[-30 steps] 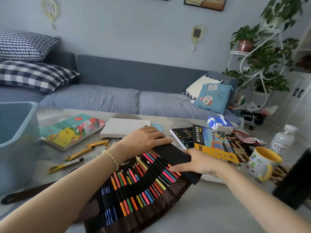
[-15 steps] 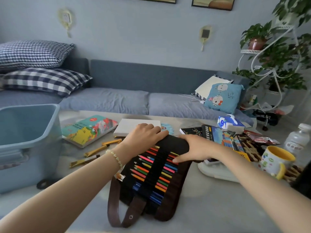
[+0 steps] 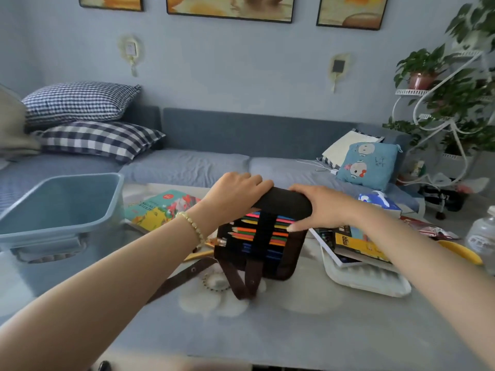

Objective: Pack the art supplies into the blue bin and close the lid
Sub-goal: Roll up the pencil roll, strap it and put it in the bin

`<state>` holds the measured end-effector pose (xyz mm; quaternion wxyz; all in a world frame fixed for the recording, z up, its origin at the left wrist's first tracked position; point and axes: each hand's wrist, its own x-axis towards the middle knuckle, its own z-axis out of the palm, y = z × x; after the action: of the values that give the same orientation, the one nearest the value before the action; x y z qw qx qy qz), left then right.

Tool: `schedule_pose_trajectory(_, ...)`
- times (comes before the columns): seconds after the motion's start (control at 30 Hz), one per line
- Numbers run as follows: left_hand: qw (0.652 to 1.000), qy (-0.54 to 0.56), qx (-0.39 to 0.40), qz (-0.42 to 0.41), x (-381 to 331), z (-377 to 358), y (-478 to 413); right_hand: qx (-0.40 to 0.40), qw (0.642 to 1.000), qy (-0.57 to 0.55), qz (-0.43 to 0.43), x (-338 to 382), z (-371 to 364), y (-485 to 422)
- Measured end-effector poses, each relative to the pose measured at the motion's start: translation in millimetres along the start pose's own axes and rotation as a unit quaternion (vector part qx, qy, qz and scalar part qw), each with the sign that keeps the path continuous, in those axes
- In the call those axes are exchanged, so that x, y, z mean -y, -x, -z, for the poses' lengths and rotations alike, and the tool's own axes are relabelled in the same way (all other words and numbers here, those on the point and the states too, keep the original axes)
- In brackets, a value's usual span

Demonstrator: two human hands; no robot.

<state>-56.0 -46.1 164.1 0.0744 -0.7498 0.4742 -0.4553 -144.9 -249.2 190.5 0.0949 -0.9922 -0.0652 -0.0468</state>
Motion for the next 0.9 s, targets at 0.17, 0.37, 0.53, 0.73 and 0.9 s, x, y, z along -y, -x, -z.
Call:
schedule_pose_trajectory(0.17, 0.992, 0.089, 0.066, 0.055, 8.5, 23.4, -3.8, -0.172, 0.972, 0.146, 0.067, 14.6, 4.3, -1.7)
schedule_pose_trajectory(0.37, 0.977, 0.089, 0.168, 0.098, 12.8, 45.7, -12.9, -0.271, 0.931, 0.198, 0.144, 24.0, 1.5, 1.5)
schedule_pose_trajectory(0.53, 0.996, -0.059, -0.044, -0.048, 13.3, 43.5, -5.3, -0.017, 0.999, -0.030, 0.040, 30.4, 26.8, 6.9)
schedule_pose_trajectory(0.73, 0.973, 0.122, 0.172, 0.096, 18.0, 58.4, -13.2, -0.313, 0.921, 0.174, 0.155, 27.9, 8.8, 7.1)
schedule_pose_trajectory(0.9, 0.998, 0.002, 0.069, 0.005, 13.1, 57.7, -9.6, -0.120, 0.987, 0.076, 0.080, 34.6, 17.6, 12.9)
